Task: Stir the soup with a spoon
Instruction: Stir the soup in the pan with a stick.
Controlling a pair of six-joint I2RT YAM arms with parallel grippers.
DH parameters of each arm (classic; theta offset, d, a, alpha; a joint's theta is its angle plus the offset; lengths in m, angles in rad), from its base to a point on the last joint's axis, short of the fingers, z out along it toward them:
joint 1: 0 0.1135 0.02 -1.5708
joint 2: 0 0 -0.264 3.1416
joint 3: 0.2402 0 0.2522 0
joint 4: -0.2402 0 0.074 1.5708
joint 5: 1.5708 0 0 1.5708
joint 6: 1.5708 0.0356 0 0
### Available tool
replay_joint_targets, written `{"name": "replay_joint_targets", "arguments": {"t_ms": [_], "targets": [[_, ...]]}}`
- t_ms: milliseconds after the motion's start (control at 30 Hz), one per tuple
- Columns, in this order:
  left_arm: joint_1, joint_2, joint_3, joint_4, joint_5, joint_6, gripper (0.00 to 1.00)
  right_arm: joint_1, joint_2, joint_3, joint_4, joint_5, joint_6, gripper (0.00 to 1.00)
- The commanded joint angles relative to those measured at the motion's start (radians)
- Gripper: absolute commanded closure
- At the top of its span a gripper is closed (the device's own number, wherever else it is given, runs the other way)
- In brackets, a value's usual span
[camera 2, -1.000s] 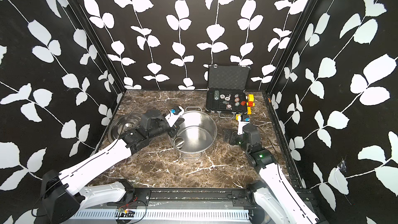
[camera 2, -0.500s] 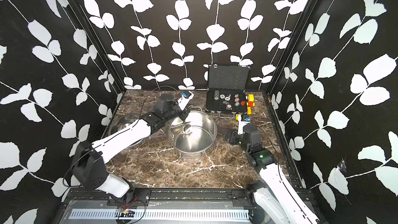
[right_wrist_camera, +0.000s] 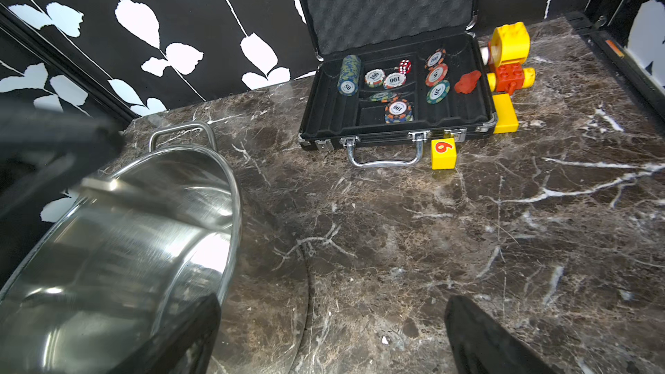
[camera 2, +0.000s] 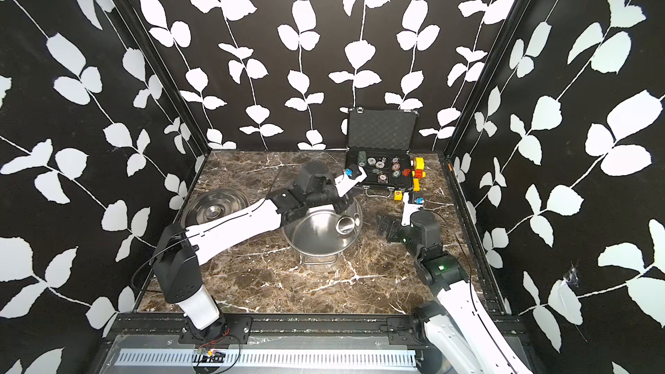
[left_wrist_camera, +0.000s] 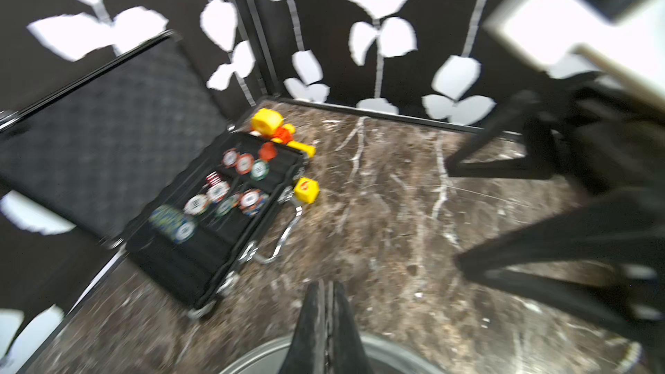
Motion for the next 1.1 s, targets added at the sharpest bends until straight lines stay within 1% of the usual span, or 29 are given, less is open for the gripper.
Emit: {"name": "replay_joint_targets", "arguments": {"t_ms": [0,167,300,567,700,800,933,1067], "targets": [[-0.043,-0.034,0.023,-0.043,0.021,0.044,1.0,0.006,-0.013,0.002,0.002,0.045,0.004,0.01],[-0.107,-0.1,-0.034,-0.098,0.013,0.074,1.0,0.006,-0.018,-0.006,0.017,0.046,0.007,0.01],[-0.135,-0.178,-0.129,-0.127,-0.003,0.073,1.0,0.006,-0.016,-0.01,0.019,0.04,0.005,0.0],[-0.141,-0.365,-0.314,-0.156,-0.087,-0.008,1.0,0.006,0.011,-0.011,0.046,0.019,0.005,0.01],[-0.139,-0.455,-0.373,-0.183,-0.171,-0.032,1.0,0.007,0.044,-0.004,0.066,0.001,0.009,0.0],[-0.105,-0.518,-0.413,-0.196,-0.211,-0.048,1.0,0.006,0.074,0.007,0.076,-0.015,0.01,0.01],[0.011,-0.593,-0.48,-0.153,-0.16,-0.128,1.0,0.007,0.096,0.015,0.088,-0.029,0.01,0.01],[0.089,-0.626,-0.517,-0.102,-0.149,-0.14,1.0,0.006,0.098,0.018,0.09,-0.034,0.013,0.01]]}}
